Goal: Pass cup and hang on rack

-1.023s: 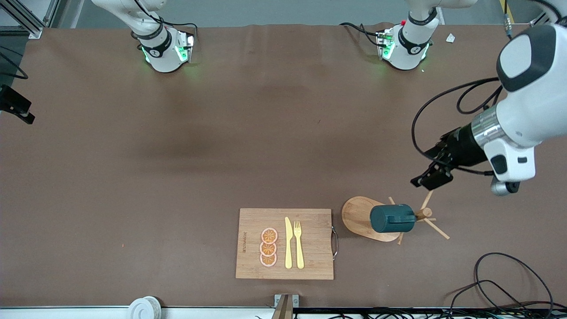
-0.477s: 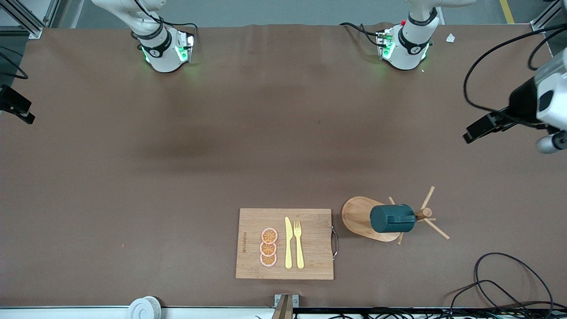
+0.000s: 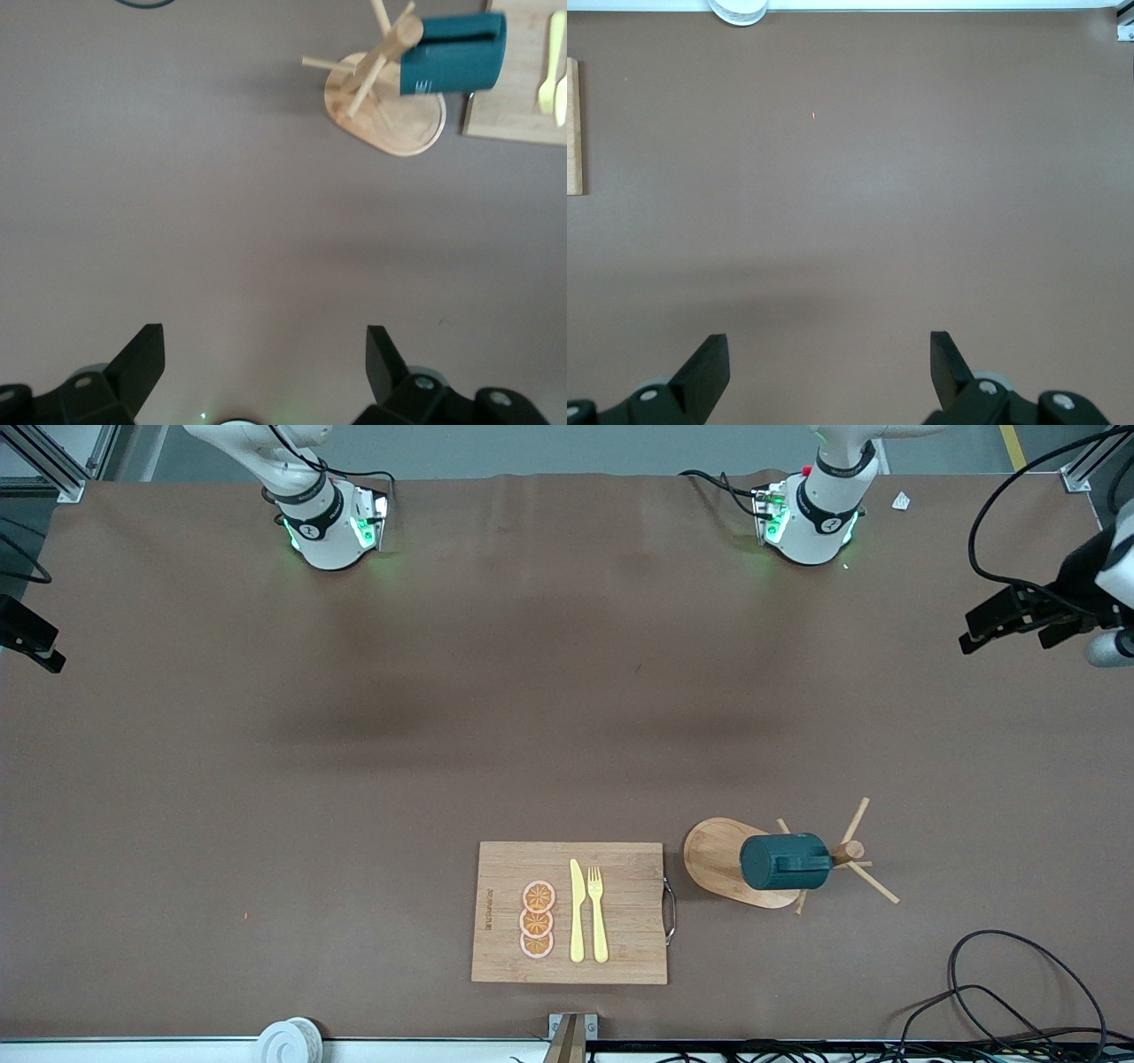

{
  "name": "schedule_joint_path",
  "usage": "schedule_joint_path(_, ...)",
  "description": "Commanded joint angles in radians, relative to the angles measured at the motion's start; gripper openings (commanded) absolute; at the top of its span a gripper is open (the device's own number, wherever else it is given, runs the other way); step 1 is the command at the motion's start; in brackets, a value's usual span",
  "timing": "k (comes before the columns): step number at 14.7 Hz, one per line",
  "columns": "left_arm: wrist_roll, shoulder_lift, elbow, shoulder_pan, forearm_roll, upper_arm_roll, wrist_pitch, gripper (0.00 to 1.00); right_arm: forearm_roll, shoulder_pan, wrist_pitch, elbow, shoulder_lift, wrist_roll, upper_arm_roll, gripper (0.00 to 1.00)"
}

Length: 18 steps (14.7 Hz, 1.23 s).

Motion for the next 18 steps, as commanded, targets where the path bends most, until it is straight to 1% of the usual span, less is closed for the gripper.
schedule_joint_path(1,-0.004,-0.081,-0.103,0.002,0.032,-0.028,0.018,1.0,-0.018,-0.006,0.0,-0.015,-0.018,0.004,0.004,1.0)
schedule_joint_path(2,-0.001,-0.091,-0.116,0.001,0.032,-0.031,0.027,1.0,-0.018,-0.006,-0.003,-0.015,-0.019,0.005,0.004,1.0)
schedule_joint_path(3,-0.003,-0.098,-0.12,0.001,0.04,-0.049,0.027,1.0,-0.018,-0.008,-0.009,-0.015,-0.021,0.005,0.002,1.0)
schedule_joint_path(5,-0.003,-0.11,-0.128,0.002,0.081,-0.072,0.027,1.0,-0.02,-0.014,-0.006,-0.012,-0.019,0.005,0.002,1.0)
schedule_joint_path(6,-0.004,-0.121,-0.149,0.005,0.081,-0.075,0.035,1.0,-0.02,-0.014,-0.005,-0.011,-0.019,0.005,0.002,1.0)
schedule_joint_path(8,-0.004,-0.141,-0.163,0.007,0.081,-0.075,0.038,1.0,-0.02,-0.014,-0.006,-0.009,-0.018,0.005,0.004,1.0)
schedule_joint_path(13,0.01,-0.124,-0.116,0.007,0.069,-0.069,0.032,1.0,-0.017,-0.015,-0.02,-0.011,-0.018,0.005,0.002,1.0)
schedule_joint_path(18,0.01,-0.124,-0.109,0.007,0.064,-0.071,0.029,1.0,-0.006,0.002,-0.055,-0.014,-0.022,0.01,0.016,1.0)
